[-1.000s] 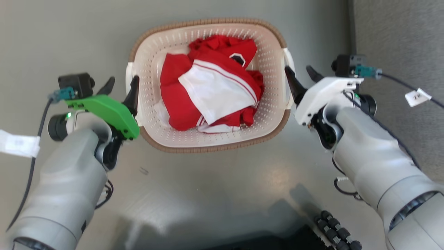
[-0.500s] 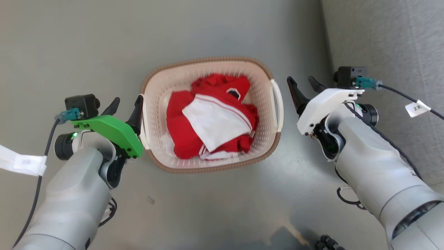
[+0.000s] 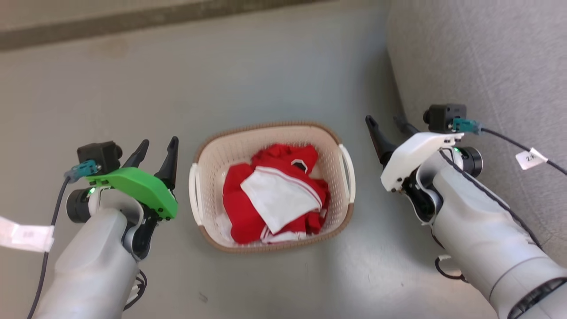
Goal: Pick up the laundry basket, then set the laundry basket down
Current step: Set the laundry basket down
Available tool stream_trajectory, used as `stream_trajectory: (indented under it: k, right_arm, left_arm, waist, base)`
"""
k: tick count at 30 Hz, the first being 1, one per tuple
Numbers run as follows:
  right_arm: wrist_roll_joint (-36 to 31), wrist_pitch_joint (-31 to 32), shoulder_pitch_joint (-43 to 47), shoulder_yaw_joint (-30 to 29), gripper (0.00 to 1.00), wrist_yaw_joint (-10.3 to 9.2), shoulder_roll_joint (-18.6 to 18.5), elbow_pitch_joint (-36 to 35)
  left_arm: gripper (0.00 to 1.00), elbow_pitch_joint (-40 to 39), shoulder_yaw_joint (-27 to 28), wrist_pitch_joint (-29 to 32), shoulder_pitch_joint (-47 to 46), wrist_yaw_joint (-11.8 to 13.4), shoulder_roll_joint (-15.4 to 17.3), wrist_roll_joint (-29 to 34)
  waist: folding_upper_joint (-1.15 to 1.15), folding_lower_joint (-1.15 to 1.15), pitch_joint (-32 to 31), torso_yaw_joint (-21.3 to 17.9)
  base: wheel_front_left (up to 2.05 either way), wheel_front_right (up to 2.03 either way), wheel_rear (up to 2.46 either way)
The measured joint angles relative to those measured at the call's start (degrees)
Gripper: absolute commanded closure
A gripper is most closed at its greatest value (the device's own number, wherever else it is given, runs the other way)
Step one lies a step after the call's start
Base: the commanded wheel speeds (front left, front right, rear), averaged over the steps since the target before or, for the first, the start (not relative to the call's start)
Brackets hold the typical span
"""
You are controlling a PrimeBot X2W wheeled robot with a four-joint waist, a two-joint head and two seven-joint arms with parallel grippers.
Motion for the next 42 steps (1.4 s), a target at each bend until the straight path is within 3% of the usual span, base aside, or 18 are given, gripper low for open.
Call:
stream_trajectory:
  k: [10,19,42]
  right_arm:
    - [-3.4,0.0,4.3,-3.4,0.00,-0.19,-1.6,-5.9]
    - [-6.7,0.0,6.8,-7.2,0.00,-1.64,-3.1,-12.5]
    - [-14.9,0.0,19.8,-17.9,0.00,-5.22,-4.6,-32.5]
  left_arm:
    - [0.00,-6.1,5.9,0.0,5.8,0.0,-0.4,4.5]
    - [0.00,-12.4,10.4,0.0,9.5,0.1,-0.6,9.4]
    - [0.00,-28.9,21.5,0.0,20.3,1.4,-2.7,17.7]
  waist:
    - [0.00,0.00,-8.6,0.5]
    - [0.00,0.00,-13.8,1.1]
    - [0.00,0.00,-18.0,3.0]
  base:
    - [0.00,0.00,0.00]
    - [0.00,0.00,0.00]
    - [0.00,0.00,0.00]
